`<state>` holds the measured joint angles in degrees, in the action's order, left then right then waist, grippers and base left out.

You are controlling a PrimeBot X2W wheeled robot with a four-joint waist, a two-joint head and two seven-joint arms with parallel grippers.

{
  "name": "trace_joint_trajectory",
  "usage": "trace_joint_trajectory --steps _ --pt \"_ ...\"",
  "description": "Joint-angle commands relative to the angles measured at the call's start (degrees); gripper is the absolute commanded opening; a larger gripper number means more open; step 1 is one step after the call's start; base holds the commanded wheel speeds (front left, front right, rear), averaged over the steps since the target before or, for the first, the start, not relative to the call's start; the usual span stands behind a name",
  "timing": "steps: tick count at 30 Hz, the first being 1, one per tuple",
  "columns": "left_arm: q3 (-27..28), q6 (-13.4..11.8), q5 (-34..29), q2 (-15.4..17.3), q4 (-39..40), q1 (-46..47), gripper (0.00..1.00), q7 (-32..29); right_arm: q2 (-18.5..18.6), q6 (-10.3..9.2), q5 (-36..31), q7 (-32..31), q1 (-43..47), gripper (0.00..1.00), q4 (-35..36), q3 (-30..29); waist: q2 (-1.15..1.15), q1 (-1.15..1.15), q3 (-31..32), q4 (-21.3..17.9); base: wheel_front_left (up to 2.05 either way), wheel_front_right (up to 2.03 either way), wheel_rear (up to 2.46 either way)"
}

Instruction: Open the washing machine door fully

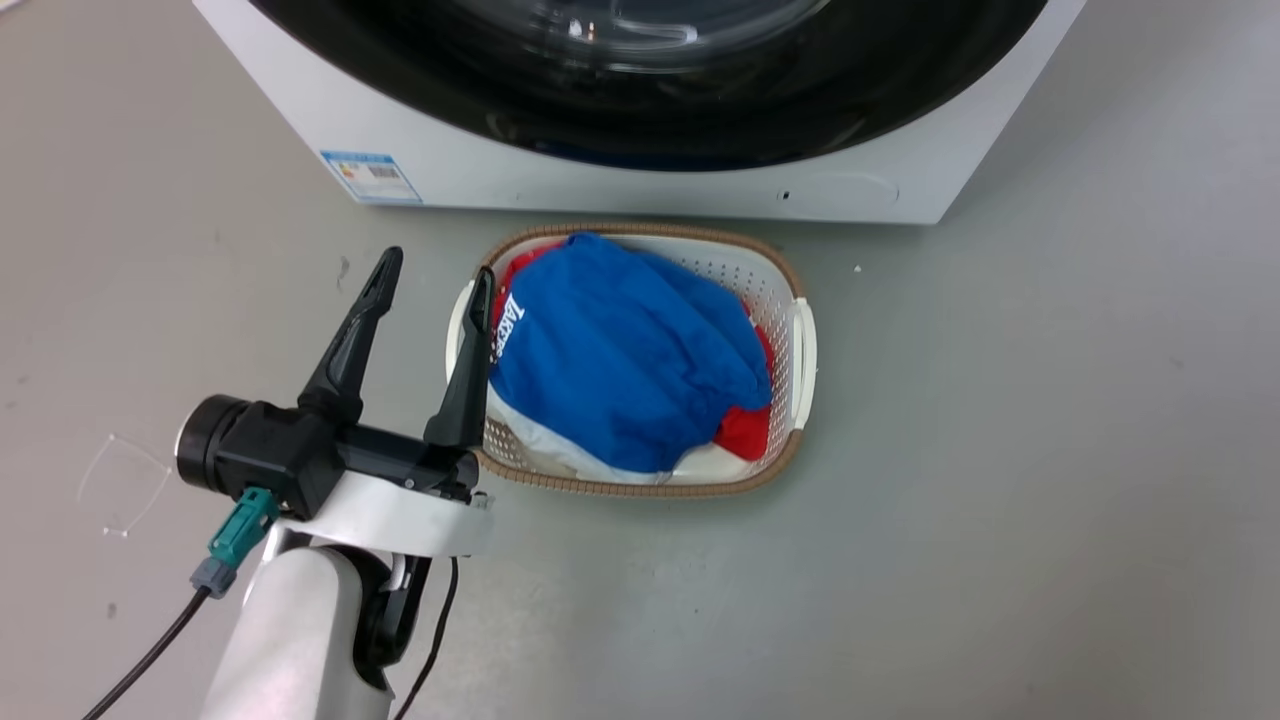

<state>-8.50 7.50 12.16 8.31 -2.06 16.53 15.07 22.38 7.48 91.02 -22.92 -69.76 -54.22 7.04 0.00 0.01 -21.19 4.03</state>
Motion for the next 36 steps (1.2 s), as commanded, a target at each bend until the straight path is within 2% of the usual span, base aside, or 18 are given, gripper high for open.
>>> trace_joint_trajectory --steps 1,8,17,25,36 --pt "-0.1 0.0 -0.2 0.2 0.7 1.4 1.0 0.1 -0.9 0.02 -1.7 -1.5 -4.8 0.0 -3.1 2.0 0.0 -0.01 -2.8 0.5 0.0 0.0 0.0" --pt "-1.0 0.0 0.0 0.2 1.7 3.9 1.0 0.1 -2.5 0.02 -6.2 -6.3 -14.8 0.0 -9.4 6.7 0.0 -0.01 -6.0 1.5 0.0 0.0 0.0" --pt "-0.8 0.0 0.2 0.6 2.6 4.6 1.0 0.1 -4.8 0.02 -7.8 -9.6 -19.0 0.0 -11.6 8.5 0.0 -0.01 -8.7 1.5 0.0 0.0 0.0" --pt "-1.0 0.0 0.3 1.0 2.0 5.1 1.0 0.1 -4.4 0.02 -6.7 -15.0 -18.7 0.0 -11.1 8.2 0.0 -0.01 -9.1 1.1 0.0 0.0 0.0" --pt "-1.4 0.0 0.5 1.0 0.9 3.3 1.0 0.1 -4.9 0.02 -5.3 -21.8 -13.4 0.0 -11.0 8.0 0.0 -0.01 -5.4 -0.1 0.0 0.0 0.0"
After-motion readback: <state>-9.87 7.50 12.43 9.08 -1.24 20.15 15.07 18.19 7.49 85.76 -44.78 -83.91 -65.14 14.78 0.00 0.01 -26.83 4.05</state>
